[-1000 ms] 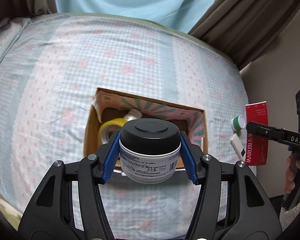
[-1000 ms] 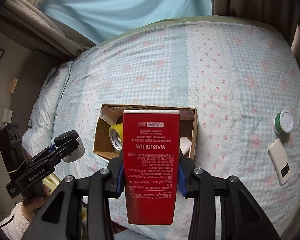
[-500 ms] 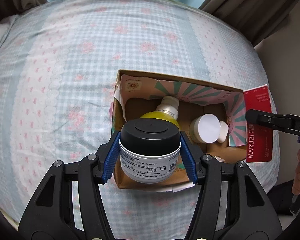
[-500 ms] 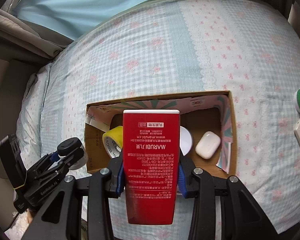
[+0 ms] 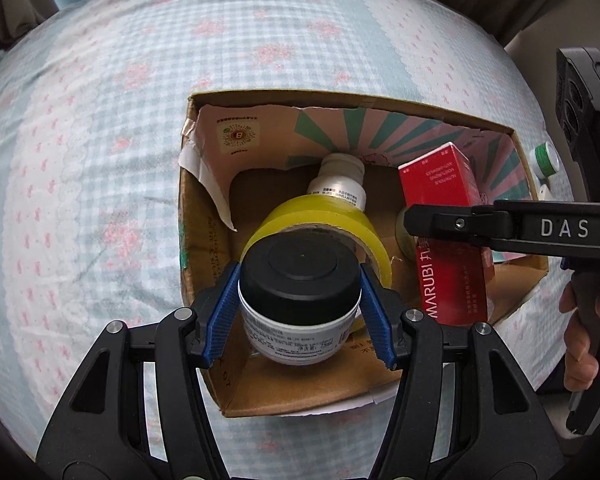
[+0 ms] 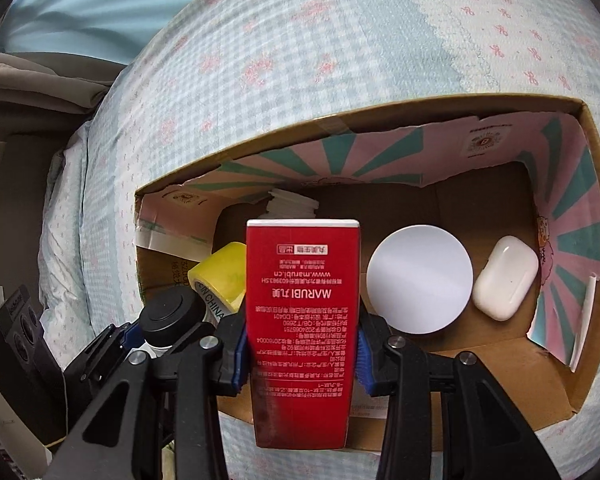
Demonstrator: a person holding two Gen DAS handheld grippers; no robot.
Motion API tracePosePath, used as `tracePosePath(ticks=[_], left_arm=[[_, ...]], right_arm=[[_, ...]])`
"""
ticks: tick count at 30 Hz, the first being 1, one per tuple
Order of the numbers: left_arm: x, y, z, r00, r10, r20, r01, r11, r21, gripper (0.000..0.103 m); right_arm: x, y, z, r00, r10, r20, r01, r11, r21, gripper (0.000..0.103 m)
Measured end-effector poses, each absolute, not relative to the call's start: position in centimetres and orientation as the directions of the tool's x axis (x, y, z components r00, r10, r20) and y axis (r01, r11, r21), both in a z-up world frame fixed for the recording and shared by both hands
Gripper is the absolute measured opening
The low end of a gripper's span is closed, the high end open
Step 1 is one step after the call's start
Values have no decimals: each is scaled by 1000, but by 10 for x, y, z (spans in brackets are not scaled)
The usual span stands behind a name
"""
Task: Organize rigid objects
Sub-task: 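Lower the jar and red box into the box and open both grippers, then move the left gripper to the green-banded jar while the right reaches the white remote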
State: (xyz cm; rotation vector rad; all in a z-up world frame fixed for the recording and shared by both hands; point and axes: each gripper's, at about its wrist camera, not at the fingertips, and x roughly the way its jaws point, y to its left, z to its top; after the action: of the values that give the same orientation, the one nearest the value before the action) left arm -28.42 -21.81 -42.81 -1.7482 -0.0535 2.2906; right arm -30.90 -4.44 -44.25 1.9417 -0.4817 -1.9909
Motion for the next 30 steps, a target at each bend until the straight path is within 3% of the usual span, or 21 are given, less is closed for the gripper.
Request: tracePosePath(ticks=[1, 2, 3, 4, 5, 12, 30], left_arm=[[-283, -216, -426, -248, 236, -939, -204, -961, -188, 71], [-281, -215, -423, -248, 258, -934, -228, -952, -203, 100], [-279, -214, -420, -247, 308, -919, -255, -935, -245, 103], [-276, -213, -416, -253, 306, -918, -269, -933, -238, 103], [-274, -213, -413, -261, 290, -921, -279, -936, -216, 103], [-263, -221, -409, -250, 283, -926, -255, -942, -219, 103], [-233, -228, -332, -357, 198, -913, -233, -965, -118, 103]], right_arm=[[-310, -45, -444, -21, -442, -897, -7, -897, 442, 40], [-311, -45, -445, -16, -429, -903, -7, -903, 429, 48], [-311, -44, -444, -18, -420, -908, -1, -908, 420, 57], [-312, -44, -441, -24, -416, -909, 14, -910, 415, 83], [-312, -43, -437, -23, -407, -913, 35, -913, 406, 103], [-305, -39, -414, -53, -338, -940, 169, -930, 325, 103], [-267, -18, -336, -189, -283, -940, 185, -951, 249, 103]])
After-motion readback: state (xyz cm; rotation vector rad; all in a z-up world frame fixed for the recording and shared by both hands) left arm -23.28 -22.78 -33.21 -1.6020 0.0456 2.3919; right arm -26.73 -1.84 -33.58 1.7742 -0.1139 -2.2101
